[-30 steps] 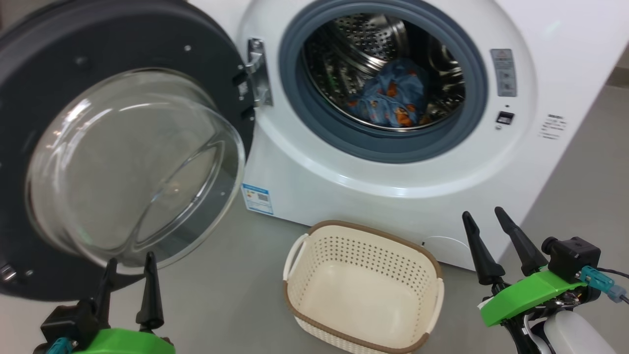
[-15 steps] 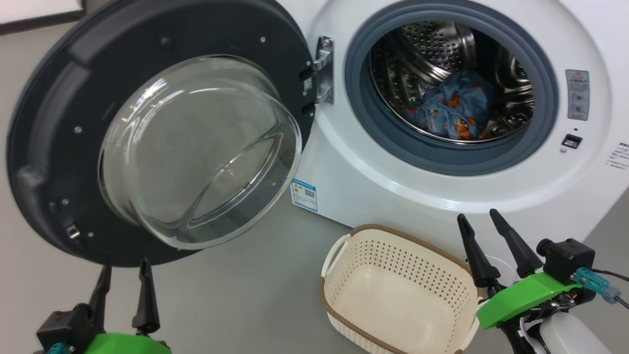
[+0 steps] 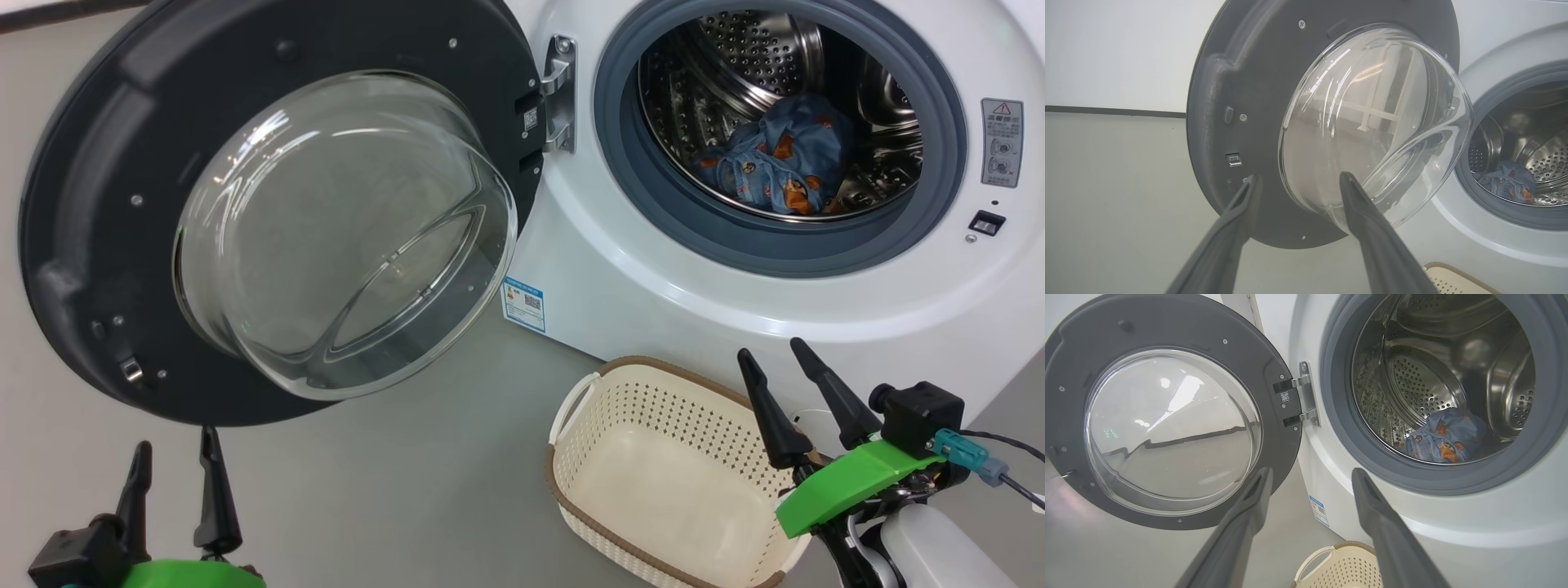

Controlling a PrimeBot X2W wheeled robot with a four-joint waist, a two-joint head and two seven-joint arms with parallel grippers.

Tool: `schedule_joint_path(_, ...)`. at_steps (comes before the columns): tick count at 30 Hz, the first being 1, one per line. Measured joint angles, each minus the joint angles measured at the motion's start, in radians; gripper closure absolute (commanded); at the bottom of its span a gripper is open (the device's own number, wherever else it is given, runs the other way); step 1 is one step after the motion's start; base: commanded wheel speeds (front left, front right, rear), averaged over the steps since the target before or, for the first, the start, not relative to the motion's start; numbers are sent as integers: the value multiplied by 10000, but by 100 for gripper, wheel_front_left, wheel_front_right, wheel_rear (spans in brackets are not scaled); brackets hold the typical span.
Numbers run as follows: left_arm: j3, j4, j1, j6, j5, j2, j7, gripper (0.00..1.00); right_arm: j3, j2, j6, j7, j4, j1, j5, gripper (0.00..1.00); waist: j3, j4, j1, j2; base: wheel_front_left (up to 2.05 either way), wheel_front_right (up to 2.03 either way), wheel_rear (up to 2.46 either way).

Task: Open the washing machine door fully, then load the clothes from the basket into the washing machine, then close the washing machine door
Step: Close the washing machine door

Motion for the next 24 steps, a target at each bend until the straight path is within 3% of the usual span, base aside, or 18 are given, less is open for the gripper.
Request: schedule_joint_path(24,-6,-113,23,44,19,61,17,0,-134,8,0,0,35,44,153,0,-202,-100,0,1,0,0,0)
